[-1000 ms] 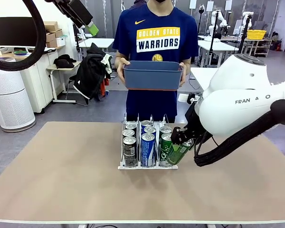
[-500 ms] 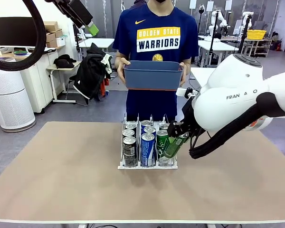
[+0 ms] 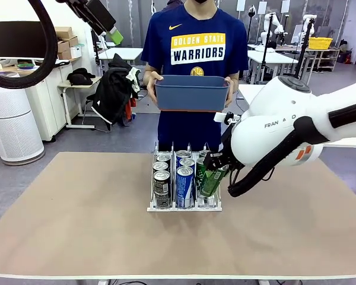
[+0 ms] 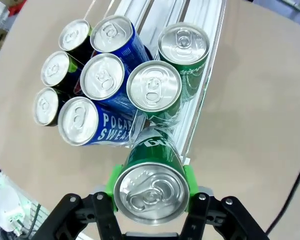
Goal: Fill the beverage cans into the dispenser.
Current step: Place the picked Sprite in the line of the Automatic Can Dispenser with the same cans.
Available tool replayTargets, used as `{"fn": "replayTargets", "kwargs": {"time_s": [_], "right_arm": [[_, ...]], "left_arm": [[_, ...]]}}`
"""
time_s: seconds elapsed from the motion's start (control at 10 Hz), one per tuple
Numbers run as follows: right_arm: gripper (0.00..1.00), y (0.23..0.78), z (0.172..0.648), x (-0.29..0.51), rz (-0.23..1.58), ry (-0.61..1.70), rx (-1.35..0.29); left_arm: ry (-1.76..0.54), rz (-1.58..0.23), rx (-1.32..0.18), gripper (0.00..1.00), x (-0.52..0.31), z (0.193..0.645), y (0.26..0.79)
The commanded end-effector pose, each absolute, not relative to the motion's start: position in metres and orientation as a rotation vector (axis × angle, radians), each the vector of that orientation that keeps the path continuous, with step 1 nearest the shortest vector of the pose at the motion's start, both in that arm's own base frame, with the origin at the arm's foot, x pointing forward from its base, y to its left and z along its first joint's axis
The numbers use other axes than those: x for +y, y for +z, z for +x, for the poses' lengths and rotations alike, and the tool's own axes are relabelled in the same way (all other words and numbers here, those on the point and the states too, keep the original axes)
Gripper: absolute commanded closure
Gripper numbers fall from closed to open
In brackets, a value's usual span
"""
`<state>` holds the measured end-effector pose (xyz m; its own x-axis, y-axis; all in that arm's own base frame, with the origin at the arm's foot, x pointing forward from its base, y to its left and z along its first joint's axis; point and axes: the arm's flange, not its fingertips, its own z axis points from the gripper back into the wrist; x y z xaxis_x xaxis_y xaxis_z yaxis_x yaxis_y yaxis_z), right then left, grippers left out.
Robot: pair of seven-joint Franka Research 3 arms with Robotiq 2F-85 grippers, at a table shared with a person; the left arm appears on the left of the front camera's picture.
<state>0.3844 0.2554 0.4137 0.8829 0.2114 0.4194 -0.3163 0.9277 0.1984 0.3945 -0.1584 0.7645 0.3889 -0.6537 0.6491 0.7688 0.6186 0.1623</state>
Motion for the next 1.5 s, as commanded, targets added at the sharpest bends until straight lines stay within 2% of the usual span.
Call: {"fn": "replayTargets", "kwargs": {"time_s": [0.0,0.6,0.7,0.8,0.9,1.0,1.1,1.4], "right_arm": [[0.42,0.413,0.412,0.258,0.246,0.292,-0.411],[0.42,0.391,0.420,0.272,0.200,0.336,-0.286],[0.23,0.392,0.418,0.272,0.201,0.342,-0.284],[0.23,0.395,0.414,0.273,0.202,0.344,-0.285],[0.04,0.401,0.411,0.272,0.191,0.350,-0.278],[0.19,0.407,0.406,0.273,0.176,0.366,-0.282],[0.00,0.415,0.399,0.274,0.185,0.382,-0.287],[0.00,0.437,0.382,0.270,0.200,0.410,-0.341]], "left_arm": [[-0.909,-0.175,-0.740,0.00,-0.157,0.393,0.764],[-0.909,-0.175,-0.740,0.00,-0.157,0.393,0.764],[-0.909,-0.175,-0.740,0.00,-0.157,0.393,0.764],[-0.909,-0.175,-0.740,0.00,-0.157,0.393,0.764],[-0.909,-0.175,-0.740,0.00,-0.157,0.393,0.764],[-0.909,-0.175,-0.740,0.00,-0.157,0.393,0.764],[-0.909,-0.175,-0.740,0.00,-0.157,0.393,0.764],[-0.909,-0.175,-0.740,0.00,-0.157,0.393,0.764]]}}
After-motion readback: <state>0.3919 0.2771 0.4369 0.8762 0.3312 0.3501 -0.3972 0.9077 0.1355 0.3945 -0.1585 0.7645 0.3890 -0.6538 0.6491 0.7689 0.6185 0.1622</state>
